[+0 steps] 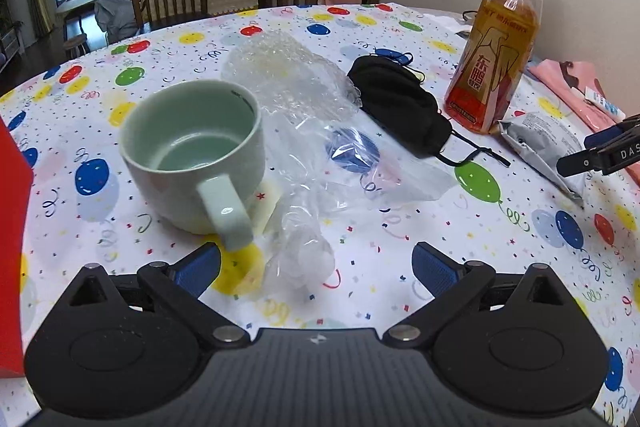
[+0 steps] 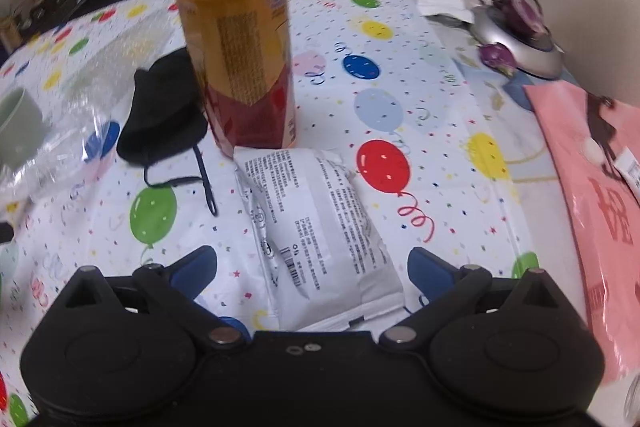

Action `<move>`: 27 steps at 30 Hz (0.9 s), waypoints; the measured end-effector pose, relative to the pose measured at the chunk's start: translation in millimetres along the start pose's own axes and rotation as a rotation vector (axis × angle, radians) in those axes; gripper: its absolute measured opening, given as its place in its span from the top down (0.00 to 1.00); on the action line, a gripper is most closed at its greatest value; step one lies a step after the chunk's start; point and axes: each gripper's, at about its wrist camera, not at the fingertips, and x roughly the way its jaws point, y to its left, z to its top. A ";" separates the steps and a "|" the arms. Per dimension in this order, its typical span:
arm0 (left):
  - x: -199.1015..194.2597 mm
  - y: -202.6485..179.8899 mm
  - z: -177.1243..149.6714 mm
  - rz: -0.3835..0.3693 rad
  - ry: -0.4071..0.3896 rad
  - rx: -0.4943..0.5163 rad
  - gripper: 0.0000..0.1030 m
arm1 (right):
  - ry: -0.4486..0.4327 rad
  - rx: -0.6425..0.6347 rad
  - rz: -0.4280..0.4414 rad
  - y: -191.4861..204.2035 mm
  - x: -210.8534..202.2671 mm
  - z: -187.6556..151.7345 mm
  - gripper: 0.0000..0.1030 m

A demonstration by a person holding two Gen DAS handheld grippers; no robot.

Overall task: Organize soft objects
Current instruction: 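Grasp the clear plastic bag with the left tool while the right tool grasps the white snack pouch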

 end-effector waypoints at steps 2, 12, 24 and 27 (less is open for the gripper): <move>5.3 -0.8 1.1 -0.001 0.004 -0.003 0.01 | 0.004 -0.023 -0.006 0.5 5.5 2.4 0.02; 25.7 4.6 4.8 0.026 0.038 -0.057 0.37 | 0.038 -0.068 0.000 -0.5 26.4 5.8 0.18; 25.0 10.9 5.6 0.057 0.045 -0.059 0.75 | 0.008 -0.041 -0.034 2.0 21.7 2.0 0.32; 22.4 9.3 4.0 0.049 0.049 -0.046 0.78 | 0.002 -0.021 -0.039 3.2 18.4 -1.0 0.35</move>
